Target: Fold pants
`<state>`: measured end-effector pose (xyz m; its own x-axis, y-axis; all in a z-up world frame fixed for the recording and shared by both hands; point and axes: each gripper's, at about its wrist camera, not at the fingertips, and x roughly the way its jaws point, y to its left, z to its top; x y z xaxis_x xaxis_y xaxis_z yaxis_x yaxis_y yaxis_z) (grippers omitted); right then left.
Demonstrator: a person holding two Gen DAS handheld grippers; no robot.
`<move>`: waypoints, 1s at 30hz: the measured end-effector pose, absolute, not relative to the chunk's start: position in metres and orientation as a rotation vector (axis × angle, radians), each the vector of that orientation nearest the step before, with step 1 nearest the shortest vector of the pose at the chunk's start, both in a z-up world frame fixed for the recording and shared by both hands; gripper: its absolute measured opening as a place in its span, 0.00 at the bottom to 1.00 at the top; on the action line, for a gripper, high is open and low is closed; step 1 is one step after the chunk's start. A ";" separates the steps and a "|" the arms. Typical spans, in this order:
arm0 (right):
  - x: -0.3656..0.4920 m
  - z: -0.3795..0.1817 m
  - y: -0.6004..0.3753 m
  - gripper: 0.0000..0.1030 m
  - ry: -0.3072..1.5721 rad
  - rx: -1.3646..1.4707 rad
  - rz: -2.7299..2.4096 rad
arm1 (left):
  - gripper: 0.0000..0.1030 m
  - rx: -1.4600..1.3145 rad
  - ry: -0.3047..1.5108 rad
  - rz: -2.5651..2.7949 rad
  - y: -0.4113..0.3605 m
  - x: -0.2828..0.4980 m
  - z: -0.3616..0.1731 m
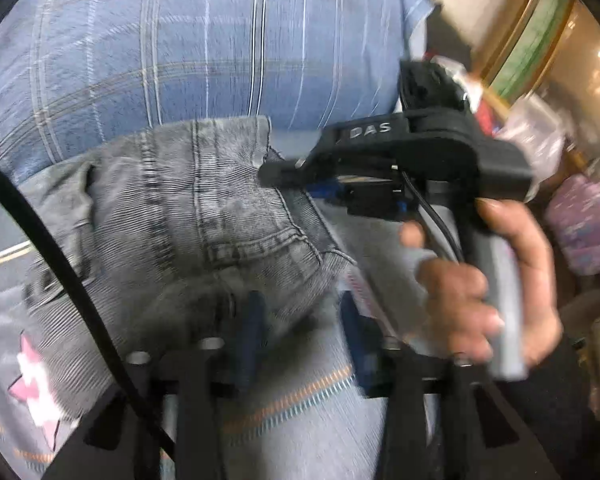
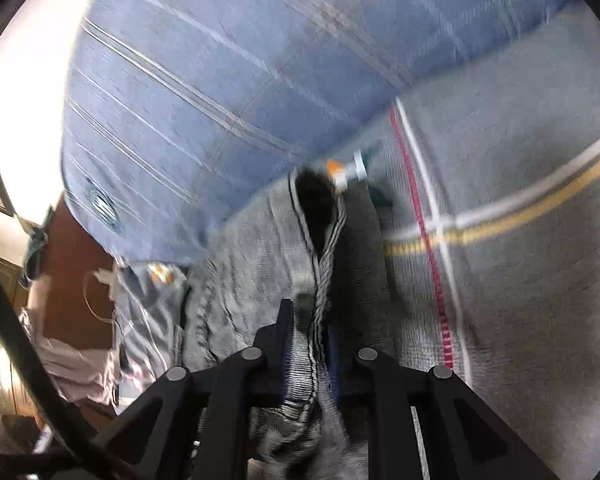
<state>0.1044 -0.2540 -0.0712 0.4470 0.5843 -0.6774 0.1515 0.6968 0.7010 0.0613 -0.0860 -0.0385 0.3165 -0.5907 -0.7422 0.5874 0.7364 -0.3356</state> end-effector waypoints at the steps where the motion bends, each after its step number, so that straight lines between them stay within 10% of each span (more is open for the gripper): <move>1: 0.101 -0.063 -0.256 0.54 1.062 0.778 0.297 | 0.71 -0.019 0.949 -0.757 -0.073 0.057 -0.032; 2: 0.095 -0.053 -0.258 0.71 1.025 0.767 0.275 | 0.75 -0.044 0.898 -0.712 -0.052 0.053 -0.024; 20: 0.047 -0.069 -0.204 0.67 1.205 0.311 -0.012 | 0.76 -0.361 1.019 -0.375 0.073 0.109 -0.092; 30: 0.043 -0.063 -0.246 0.71 1.058 0.751 0.206 | 0.76 -0.545 1.098 -0.487 0.086 0.121 -0.090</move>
<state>0.0425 -0.2463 -0.0629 0.4983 0.4949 -0.7119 0.1920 0.7377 0.6472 0.1206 0.0855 -0.0898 0.3772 -0.6159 -0.6916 0.0993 0.7694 -0.6310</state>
